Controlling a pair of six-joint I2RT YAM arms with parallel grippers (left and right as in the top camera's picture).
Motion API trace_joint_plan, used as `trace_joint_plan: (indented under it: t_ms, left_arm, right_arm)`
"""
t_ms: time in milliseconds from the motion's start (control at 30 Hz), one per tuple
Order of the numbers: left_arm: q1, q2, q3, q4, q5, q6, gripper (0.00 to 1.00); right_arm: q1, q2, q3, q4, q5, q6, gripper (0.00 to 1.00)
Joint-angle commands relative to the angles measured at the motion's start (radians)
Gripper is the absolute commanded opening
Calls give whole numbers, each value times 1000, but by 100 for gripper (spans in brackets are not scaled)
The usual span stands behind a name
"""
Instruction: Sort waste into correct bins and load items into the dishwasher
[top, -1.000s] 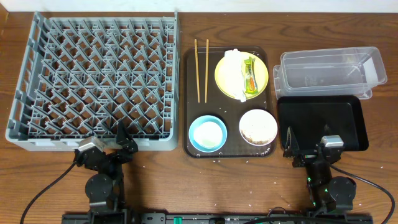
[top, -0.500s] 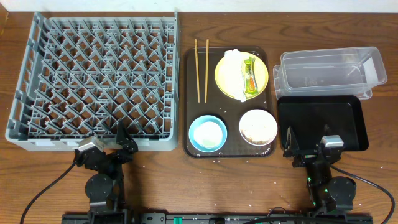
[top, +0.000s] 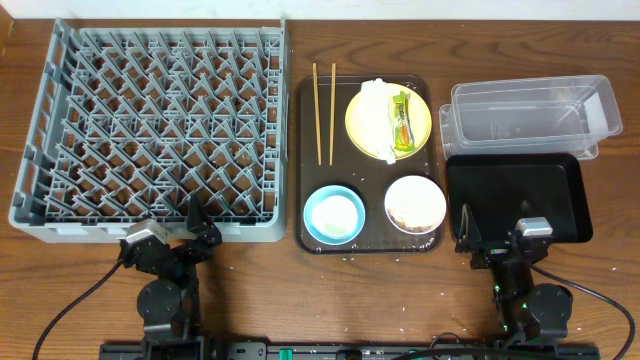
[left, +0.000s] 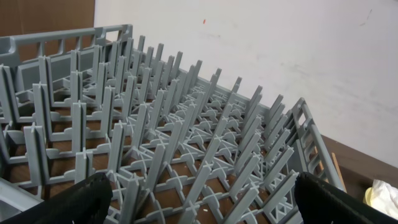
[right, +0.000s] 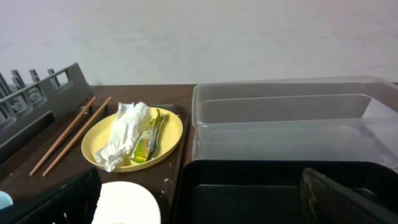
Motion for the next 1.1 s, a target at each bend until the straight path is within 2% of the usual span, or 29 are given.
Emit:
trace_joint_plan:
  t_ms: [0, 1067]
  left_arm:
    - [0, -7, -27, -23, -20, 2, 95]
    - [0, -7, -27, -23, -18, 1, 95]
  right_arm:
    - [-6, -5, -2, -4, 7, -13, 99]
    - [-6, -5, -2, -3, -9, 10, 99]
